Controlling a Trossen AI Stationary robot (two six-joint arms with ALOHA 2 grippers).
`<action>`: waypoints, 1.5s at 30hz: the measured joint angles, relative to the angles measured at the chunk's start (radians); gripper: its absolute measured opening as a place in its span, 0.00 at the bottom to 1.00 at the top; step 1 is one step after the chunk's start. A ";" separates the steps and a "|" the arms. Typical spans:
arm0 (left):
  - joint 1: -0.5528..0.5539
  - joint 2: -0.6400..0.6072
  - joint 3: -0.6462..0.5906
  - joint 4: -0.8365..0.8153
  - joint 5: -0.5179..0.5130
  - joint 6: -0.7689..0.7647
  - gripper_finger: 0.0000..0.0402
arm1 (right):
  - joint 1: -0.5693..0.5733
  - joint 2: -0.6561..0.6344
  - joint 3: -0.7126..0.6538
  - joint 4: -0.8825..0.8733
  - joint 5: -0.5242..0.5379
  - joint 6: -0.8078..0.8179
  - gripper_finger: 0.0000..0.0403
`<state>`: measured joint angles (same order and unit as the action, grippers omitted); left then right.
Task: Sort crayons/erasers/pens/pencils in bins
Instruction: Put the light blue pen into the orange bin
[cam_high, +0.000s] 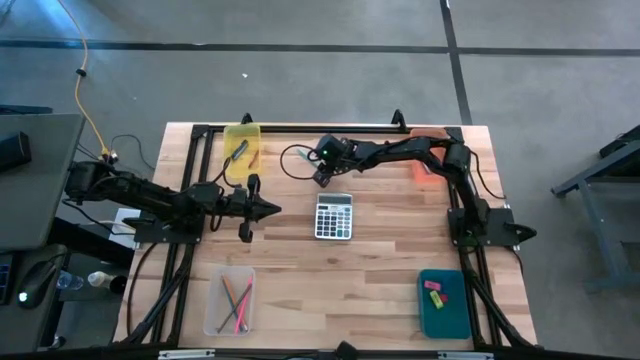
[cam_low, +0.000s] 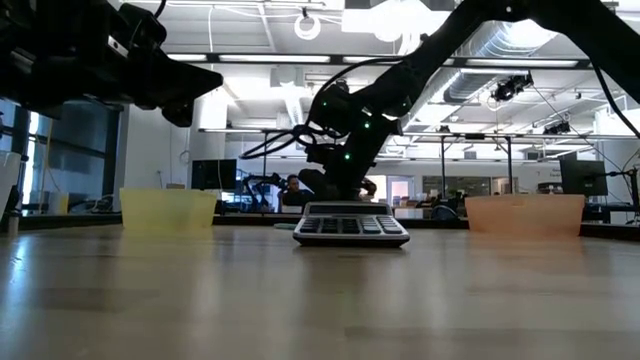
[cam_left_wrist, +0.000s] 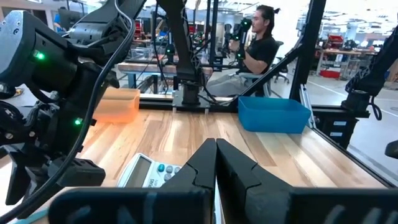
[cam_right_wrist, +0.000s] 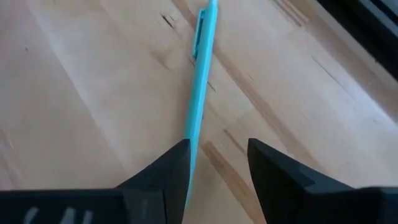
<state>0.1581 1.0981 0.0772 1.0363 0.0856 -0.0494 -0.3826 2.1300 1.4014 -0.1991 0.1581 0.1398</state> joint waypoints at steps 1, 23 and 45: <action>0.000 0.000 0.000 0.000 0.000 0.000 0.00 | 0.003 0.000 0.000 0.000 -0.003 0.012 0.38; 0.000 0.000 0.000 0.000 0.000 0.000 0.00 | 0.053 0.009 0.000 -0.012 0.073 0.105 0.41; 0.000 0.000 0.000 -0.008 0.000 0.000 0.00 | 0.097 0.039 0.002 -0.004 0.076 0.113 0.05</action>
<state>0.1581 1.0985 0.0776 1.0286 0.0856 -0.0494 -0.2855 2.1690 1.4038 -0.2030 0.2340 0.2524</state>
